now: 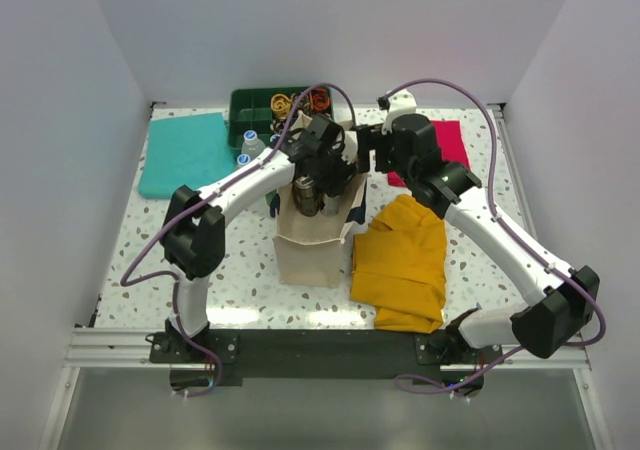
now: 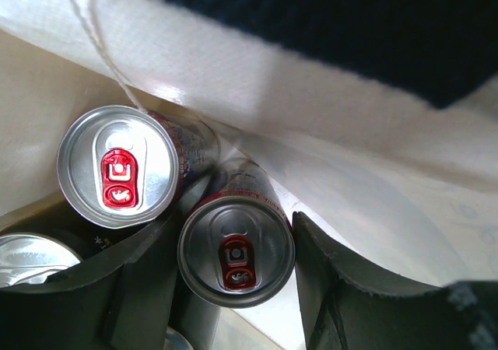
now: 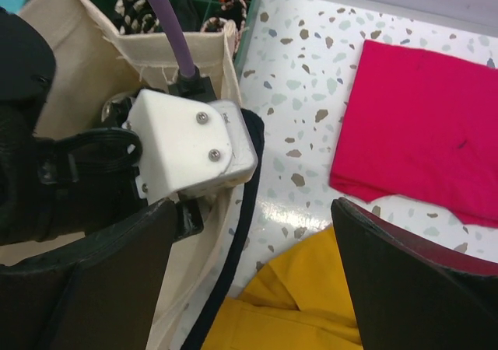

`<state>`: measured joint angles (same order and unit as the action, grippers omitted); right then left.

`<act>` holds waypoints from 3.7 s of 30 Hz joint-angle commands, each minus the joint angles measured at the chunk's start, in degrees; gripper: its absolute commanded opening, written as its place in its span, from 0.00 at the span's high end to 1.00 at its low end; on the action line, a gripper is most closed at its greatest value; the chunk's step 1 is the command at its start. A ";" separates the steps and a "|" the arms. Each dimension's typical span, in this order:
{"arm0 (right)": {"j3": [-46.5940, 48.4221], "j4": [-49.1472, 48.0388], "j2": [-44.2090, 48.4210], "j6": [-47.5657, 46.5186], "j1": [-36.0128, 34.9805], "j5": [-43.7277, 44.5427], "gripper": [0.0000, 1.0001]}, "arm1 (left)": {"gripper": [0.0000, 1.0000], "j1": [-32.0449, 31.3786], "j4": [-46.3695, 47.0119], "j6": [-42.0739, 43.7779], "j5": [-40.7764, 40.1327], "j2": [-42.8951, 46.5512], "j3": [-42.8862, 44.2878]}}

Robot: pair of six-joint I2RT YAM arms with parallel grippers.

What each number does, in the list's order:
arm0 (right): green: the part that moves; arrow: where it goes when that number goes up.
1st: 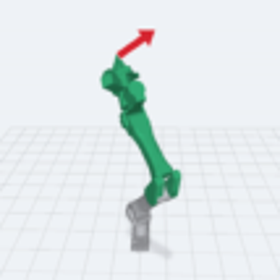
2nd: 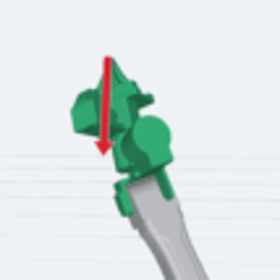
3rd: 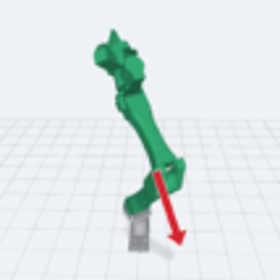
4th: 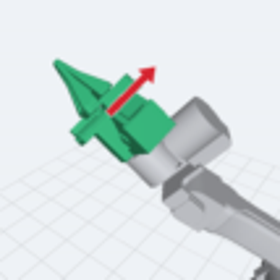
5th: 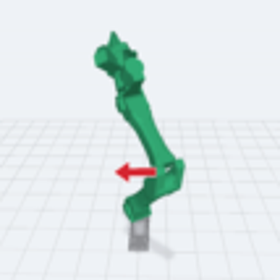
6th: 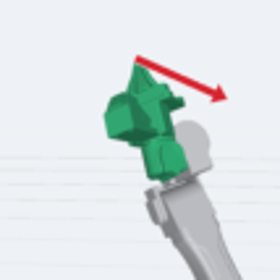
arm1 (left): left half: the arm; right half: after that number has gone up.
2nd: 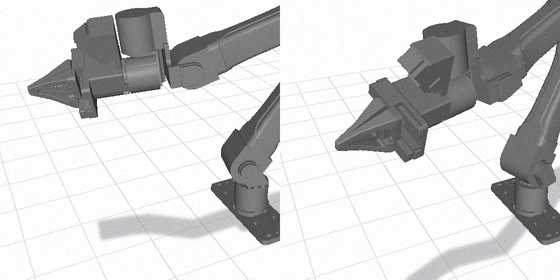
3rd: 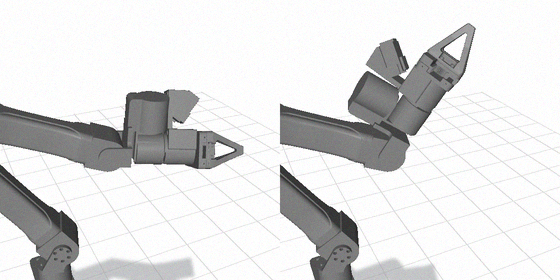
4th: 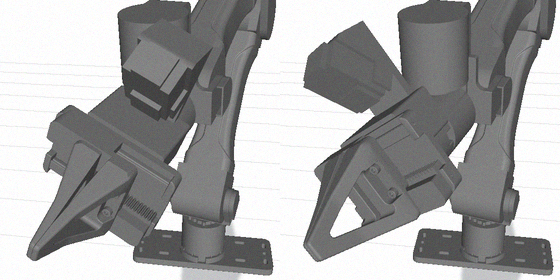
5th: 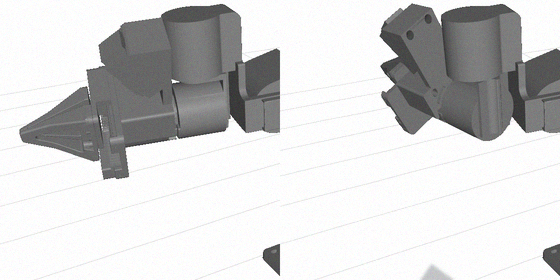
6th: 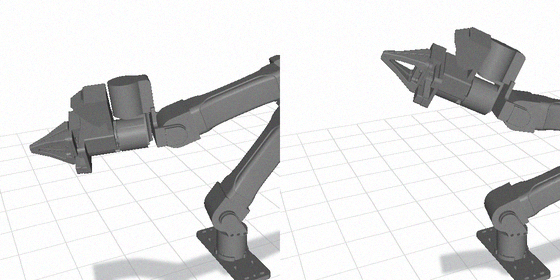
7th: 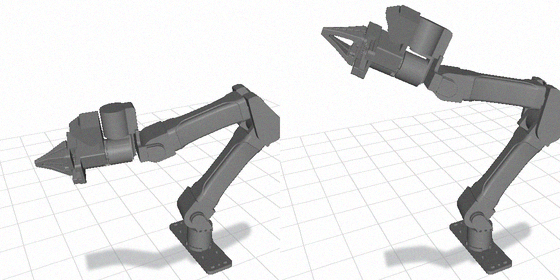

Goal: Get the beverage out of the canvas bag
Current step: Take out the drink from the canvas bag.

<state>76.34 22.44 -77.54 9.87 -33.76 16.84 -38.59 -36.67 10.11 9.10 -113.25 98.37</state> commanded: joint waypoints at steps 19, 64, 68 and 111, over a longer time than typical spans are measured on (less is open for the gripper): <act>1.10 -5.47 1.34 1.56 -0.26 -2.16 0.14 | 1.00 -1.84 -4.73 -0.88 1.00 2.68 3.93; 1.10 -4.77 0.28 2.88 -0.34 -0.58 0.13 | 1.00 -2.81 -2.54 -2.46 -2.07 13.32 7.10; 0.92 -4.77 0.37 2.79 -0.34 -0.41 0.13 | 1.00 -2.90 -1.48 -3.08 -2.16 14.64 7.01; -2.59 -4.86 4.59 3.23 -0.34 1.35 0.13 | 1.00 -3.07 -1.57 -3.78 0.13 23.25 12.99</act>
<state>76.60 8.47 -71.81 16.58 -36.14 7.90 -40.97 -46.13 6.57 7.79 -100.27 106.30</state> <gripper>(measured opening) 0.874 0.597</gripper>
